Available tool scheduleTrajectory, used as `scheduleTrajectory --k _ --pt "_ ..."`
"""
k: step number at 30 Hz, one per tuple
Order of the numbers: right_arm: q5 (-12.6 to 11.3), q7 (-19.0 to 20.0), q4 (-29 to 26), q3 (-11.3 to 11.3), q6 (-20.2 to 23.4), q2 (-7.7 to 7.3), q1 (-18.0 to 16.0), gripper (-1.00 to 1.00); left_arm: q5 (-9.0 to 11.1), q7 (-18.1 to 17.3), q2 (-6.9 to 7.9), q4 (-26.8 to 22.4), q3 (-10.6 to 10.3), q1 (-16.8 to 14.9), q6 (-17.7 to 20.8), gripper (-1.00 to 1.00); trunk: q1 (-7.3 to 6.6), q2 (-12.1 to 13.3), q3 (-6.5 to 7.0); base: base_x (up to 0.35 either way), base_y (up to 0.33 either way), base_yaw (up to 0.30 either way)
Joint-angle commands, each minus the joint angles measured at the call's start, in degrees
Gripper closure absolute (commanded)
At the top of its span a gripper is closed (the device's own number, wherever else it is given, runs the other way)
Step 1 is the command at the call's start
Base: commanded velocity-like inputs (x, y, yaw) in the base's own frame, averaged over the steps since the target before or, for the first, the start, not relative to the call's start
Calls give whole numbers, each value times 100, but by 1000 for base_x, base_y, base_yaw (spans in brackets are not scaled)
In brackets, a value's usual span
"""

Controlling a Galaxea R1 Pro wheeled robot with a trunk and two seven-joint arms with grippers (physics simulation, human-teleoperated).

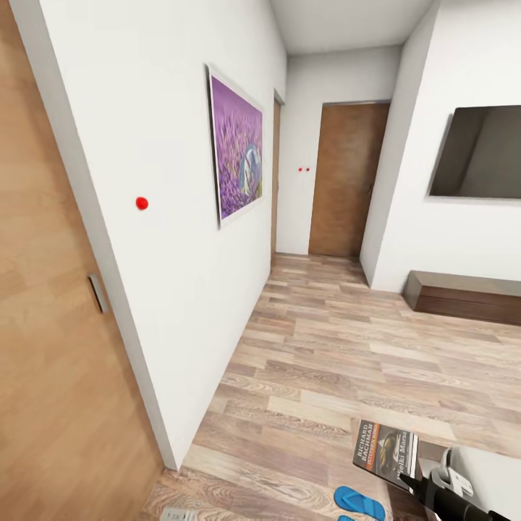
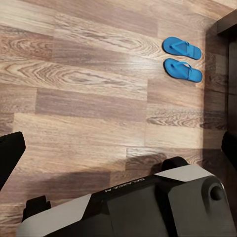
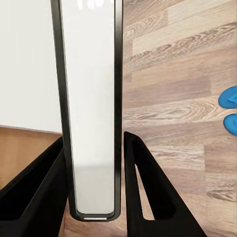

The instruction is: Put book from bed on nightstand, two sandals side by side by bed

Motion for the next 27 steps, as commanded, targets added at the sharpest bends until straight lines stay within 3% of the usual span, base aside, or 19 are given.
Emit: scheduleTrajectory --k 1,17,27 --pt "-39 20 -1 -17 62 -1 -5 100 41 -17 1 6 -49 -6 -25 -100 4 -14 -17 0 0 0" --pt "-39 11 -1 -17 63 -1 -4 100 41 -17 1 6 -49 -6 -25 -100 4 -14 -23 242 80 0" --pt "-39 11 -1 -17 62 -1 -4 100 41 -17 1 6 -49 -6 -25 -100 4 -14 -23 114 20 0"
